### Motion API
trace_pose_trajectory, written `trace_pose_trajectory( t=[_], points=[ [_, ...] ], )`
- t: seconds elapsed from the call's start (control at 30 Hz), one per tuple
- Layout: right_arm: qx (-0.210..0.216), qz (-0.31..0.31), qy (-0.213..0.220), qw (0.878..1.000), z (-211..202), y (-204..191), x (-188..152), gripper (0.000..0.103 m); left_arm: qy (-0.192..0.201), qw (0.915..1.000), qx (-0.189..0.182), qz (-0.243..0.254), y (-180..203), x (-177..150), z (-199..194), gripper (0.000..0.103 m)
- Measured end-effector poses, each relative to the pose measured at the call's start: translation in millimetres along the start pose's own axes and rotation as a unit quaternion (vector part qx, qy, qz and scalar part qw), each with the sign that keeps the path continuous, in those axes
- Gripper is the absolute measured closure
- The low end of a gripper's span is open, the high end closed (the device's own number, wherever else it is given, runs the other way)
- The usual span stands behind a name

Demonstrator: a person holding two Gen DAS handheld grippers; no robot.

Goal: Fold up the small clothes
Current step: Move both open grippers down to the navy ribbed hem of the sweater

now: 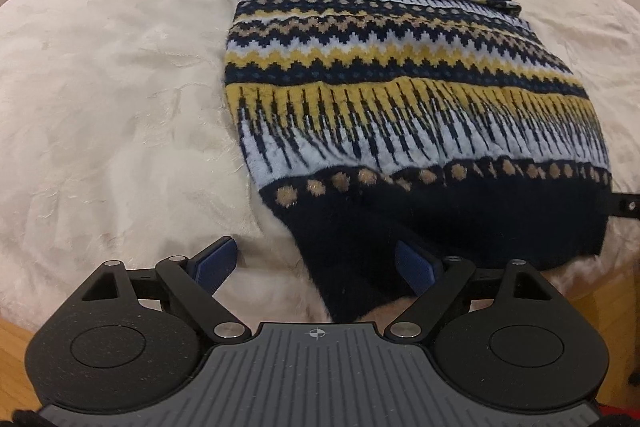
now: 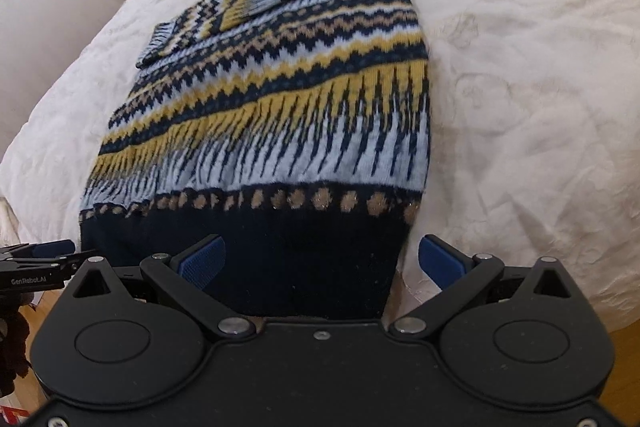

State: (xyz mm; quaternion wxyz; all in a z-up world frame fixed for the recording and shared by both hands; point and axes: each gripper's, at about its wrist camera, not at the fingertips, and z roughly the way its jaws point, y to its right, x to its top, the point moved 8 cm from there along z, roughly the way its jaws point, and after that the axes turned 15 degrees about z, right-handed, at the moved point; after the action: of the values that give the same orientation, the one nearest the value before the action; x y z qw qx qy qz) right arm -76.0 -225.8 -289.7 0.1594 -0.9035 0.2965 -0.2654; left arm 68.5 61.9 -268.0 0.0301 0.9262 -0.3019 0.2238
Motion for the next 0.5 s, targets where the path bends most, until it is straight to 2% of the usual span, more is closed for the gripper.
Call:
trace_pose_trajectory(
  t=[0.23,0.43,0.5],
  points=[
    [0.013,0.037,-0.012,0.999,12,8,4,0.000,0.009,0.9995,-0.024,-0.017,-2,10,13,0.017],
    [0.017,0.025,-0.028,0.999,22,8,8,0.000,-0.001,0.9992,-0.034,-0.022,-3,11,28,0.017],
    [0.019,0.025,-0.028,0.999,24,7,9,0.000,0.008,0.9990,-0.040,-0.019,-3,10,26,0.021]
  ],
)
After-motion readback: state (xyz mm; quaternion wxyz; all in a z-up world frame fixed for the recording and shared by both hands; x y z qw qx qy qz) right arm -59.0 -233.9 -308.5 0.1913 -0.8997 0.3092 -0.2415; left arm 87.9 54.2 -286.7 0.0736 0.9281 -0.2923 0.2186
